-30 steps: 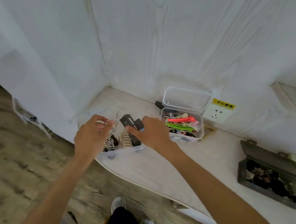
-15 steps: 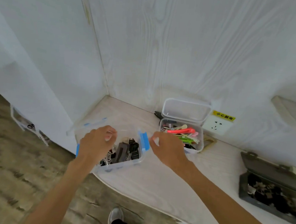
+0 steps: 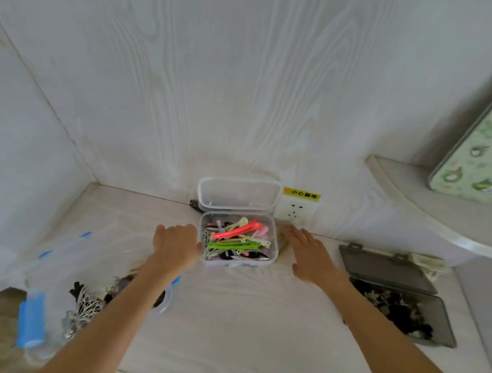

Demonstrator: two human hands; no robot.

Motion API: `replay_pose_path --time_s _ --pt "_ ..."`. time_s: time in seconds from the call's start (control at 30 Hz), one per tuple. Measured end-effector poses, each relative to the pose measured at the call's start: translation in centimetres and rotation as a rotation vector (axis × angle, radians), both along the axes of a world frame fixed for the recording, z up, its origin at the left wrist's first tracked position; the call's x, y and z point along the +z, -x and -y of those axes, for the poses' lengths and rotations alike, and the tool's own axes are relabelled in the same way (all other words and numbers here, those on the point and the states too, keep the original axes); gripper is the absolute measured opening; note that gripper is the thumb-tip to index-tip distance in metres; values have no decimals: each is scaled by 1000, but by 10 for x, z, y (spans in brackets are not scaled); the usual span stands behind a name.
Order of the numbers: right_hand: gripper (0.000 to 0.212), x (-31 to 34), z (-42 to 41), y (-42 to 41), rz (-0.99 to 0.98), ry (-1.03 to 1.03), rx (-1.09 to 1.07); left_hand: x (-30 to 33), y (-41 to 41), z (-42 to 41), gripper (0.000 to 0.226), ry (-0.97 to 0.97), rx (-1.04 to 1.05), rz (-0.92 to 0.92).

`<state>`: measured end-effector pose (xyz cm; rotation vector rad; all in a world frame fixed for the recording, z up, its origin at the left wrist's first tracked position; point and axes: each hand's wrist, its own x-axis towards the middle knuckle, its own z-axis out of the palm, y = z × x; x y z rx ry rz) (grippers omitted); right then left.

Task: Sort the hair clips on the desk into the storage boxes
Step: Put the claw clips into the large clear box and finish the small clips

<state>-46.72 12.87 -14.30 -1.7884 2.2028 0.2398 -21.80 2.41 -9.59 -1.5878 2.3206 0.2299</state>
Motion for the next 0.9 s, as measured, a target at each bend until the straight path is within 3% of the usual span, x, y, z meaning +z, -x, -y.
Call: replay_pose_path --time_s 0.17,0.27,0.43,0.53,0.73,0.9 --pt "45 5 -19 11 69 -75 -5 -8 3 5 41 -201 70 -78" --pt "41 16 -32 15 98 -133 -52 -8 4 7 42 -228 73 -79" --pt "35 58 -46 29 560 53 -299 -6 12 4 29 -182 64 -45" --pt "35 83 -44 16 712 87 -287 -5 11 2 26 -191 60 -42" --pt "39 92 -11 -30 629 145 -179 -9 7 -2 30 -212 35 -97" --pt "39 89 9 -47 494 -22 -143 -11 -1 -12 15 -227 -32 -89"
